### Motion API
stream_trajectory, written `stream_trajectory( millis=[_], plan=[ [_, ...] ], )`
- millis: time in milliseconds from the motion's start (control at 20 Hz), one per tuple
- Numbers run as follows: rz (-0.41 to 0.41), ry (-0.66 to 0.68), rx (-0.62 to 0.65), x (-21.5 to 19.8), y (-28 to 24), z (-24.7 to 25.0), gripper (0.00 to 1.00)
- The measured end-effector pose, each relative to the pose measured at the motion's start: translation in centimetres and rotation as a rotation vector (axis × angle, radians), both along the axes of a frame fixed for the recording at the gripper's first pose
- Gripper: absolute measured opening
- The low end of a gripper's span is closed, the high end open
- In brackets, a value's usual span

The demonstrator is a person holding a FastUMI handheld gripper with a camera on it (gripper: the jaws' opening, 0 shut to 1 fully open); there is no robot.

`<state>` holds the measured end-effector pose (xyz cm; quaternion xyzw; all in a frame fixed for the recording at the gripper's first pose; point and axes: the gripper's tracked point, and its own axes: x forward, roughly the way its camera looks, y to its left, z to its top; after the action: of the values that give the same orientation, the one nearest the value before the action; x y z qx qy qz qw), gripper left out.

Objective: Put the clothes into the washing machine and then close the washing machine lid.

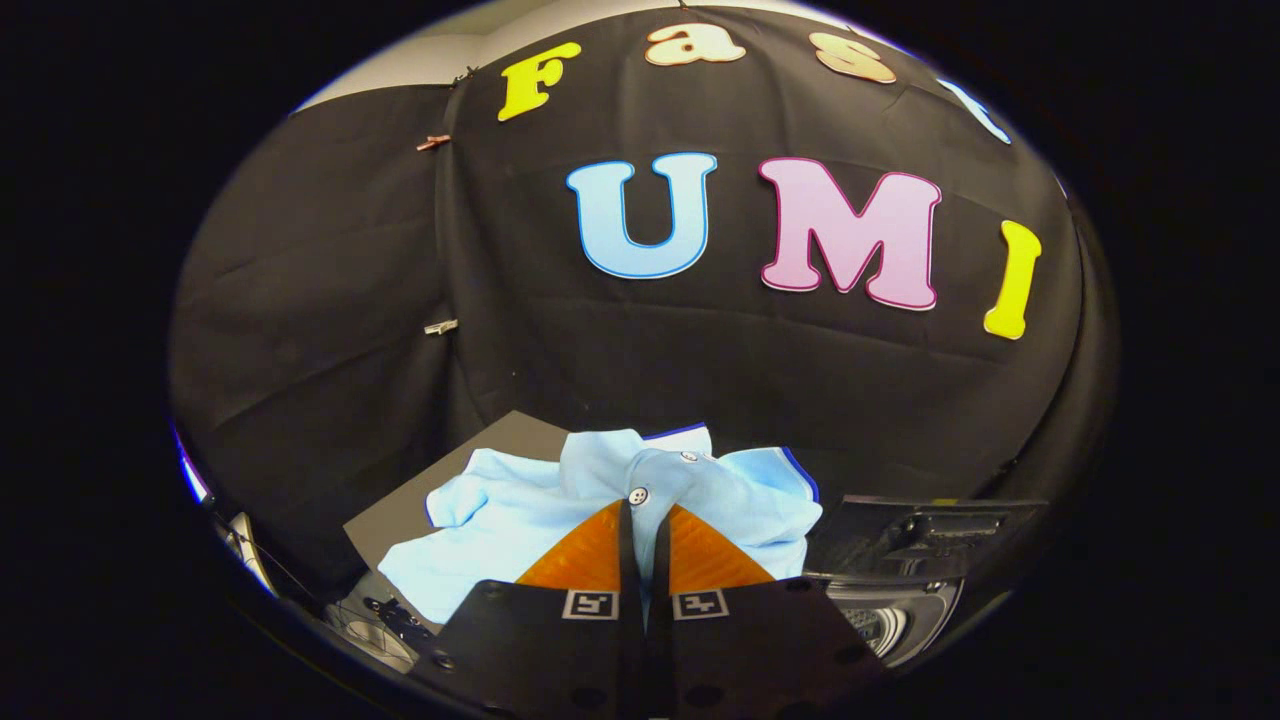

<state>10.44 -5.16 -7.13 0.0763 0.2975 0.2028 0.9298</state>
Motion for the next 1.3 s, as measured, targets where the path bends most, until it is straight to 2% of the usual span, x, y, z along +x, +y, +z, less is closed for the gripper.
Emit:
stream_trajectory(
  millis=[200,400,650,850,1100,1300],
  plan=[
    [0.038,-0.030,0.021,-0.4,-1.8,0.5,0.05],
    [0.041,-0.020,0.087,-0.8,-4.2,1.1,0.05],
    [-0.007,0.023,0.156,-0.4,-10.2,0.3,0.05],
    [-0.039,0.040,0.147,0.4,-16.2,-1.9,0.05],
    [-0.041,0.026,0.119,0.1,-21.6,-3.3,0.05],
    [-0.096,0.044,0.117,0.2,-26.3,-4.2,0.05]
  ],
)
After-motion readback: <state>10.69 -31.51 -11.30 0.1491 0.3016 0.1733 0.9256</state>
